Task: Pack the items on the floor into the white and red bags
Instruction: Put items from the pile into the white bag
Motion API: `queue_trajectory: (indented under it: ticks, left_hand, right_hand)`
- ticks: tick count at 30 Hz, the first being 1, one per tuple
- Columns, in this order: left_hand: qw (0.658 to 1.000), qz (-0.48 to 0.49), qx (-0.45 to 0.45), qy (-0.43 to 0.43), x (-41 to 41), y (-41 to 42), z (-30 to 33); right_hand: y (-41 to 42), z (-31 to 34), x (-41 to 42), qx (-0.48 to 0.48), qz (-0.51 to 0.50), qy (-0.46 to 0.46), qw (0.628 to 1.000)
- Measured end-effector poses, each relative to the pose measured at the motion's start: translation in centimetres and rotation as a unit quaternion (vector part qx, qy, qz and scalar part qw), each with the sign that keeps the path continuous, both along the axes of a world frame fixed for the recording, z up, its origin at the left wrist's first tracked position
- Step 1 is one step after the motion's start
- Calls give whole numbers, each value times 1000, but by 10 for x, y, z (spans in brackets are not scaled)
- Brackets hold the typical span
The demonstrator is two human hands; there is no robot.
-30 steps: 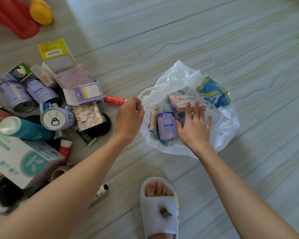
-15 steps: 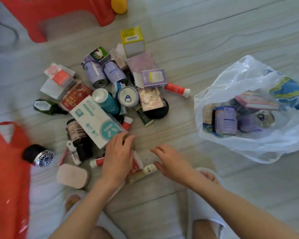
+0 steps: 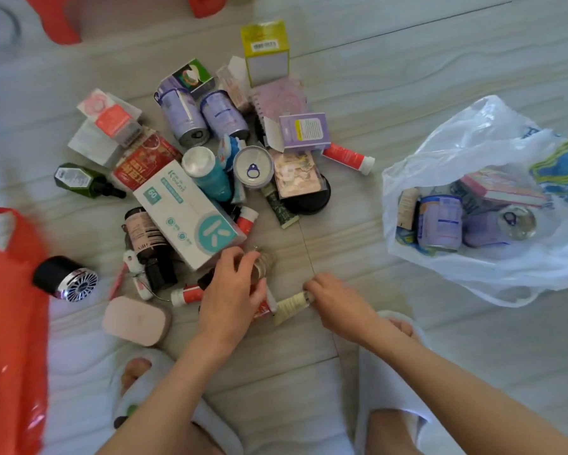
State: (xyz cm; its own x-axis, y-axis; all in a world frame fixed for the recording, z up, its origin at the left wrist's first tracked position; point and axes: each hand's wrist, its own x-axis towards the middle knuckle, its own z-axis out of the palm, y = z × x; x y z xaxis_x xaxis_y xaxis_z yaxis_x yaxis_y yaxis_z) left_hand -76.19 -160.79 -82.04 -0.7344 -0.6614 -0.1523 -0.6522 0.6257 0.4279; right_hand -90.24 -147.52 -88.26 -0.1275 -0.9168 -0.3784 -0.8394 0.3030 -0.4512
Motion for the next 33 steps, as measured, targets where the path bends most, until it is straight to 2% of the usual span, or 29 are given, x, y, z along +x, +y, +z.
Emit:
queue_trajectory:
  ticks: [2,5,7,10,14,22,26,30,32,33]
  left_hand:
    - [998,-3,20,54,-13,7,9]
    - [989,6,83,122,-42,25,23]
    - [984,0,107,145,-62,40,27]
    - [977,-19,128,170,-92,61,26]
    - [973,-33,147,177,-140,83,16]
    - [977,-39,110,179,-234,93,4]
    - [977,-43,115,175,-262,89,2]
    - [972,-32,114,201,-271,81,5]
    - [973,-27,104,202,-274,77,3]
    - [975,-36,104,195,-274,75,1]
  right_hand:
    - [13,13,-15,-25,-99,-49,994]
    - [33,38,-44,-116,-273,-72,952]
    - [47,56,-65,-162,-393,-70,903]
    - [70,72,-94,-176,-545,-90,815]
    - [87,74,-125,-188,-668,-118,711]
    - [63,70,-162,-207,-742,-235,592]
    - [58,66,-169,-215,-744,-243,584]
    - [53,67,-168,-273,-730,-310,544]
    - [50,67,-167,-277,-726,-312,547]
    - [48,67,-167,-273,-721,-303,561]
